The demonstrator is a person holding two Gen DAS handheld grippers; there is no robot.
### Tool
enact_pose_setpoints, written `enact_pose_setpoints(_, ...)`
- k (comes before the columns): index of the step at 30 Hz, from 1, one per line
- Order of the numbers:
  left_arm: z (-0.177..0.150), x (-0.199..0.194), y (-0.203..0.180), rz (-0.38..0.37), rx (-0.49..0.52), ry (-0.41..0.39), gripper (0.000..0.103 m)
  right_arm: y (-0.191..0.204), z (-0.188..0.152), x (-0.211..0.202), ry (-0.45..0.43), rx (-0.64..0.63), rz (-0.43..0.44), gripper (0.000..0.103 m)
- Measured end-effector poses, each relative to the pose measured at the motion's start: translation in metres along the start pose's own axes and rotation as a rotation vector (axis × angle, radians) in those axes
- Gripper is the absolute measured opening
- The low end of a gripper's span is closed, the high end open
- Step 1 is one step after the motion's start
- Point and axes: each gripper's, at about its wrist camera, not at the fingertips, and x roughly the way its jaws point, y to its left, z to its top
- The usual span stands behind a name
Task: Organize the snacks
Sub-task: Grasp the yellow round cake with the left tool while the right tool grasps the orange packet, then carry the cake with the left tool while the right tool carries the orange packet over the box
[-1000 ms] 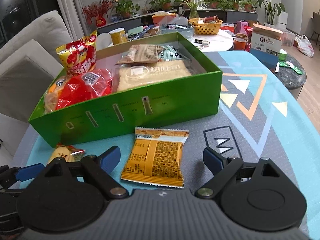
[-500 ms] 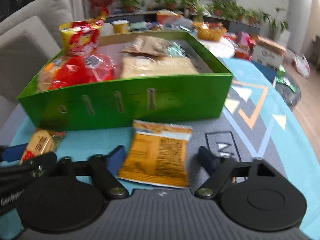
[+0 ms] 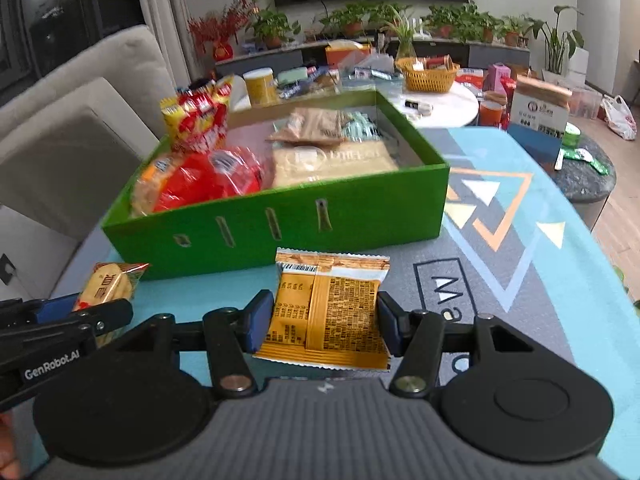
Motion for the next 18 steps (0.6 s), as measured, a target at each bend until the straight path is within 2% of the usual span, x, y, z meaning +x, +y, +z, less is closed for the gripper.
enact_pose_setpoints(8, 0.008, -0.036, -0.010, -0.020, 0.016, -0.078, 0.034, -0.001, 0.010, -0.040, -0.106, 0.004, 0.034, 0.060)
enact_pose_setpoints(14, 0.024, -0.055, -0.021, -0.036, 0.036, -0.138, 0.035, -0.001, 0.023, -0.057, -0.168, -0.003, 0.076, 0.060)
enact_pose_setpoints(18, 0.037, -0.062, -0.026, -0.038, 0.050, -0.176, 0.035, -0.004, 0.032, -0.064, -0.206, -0.010, 0.075, 0.060)
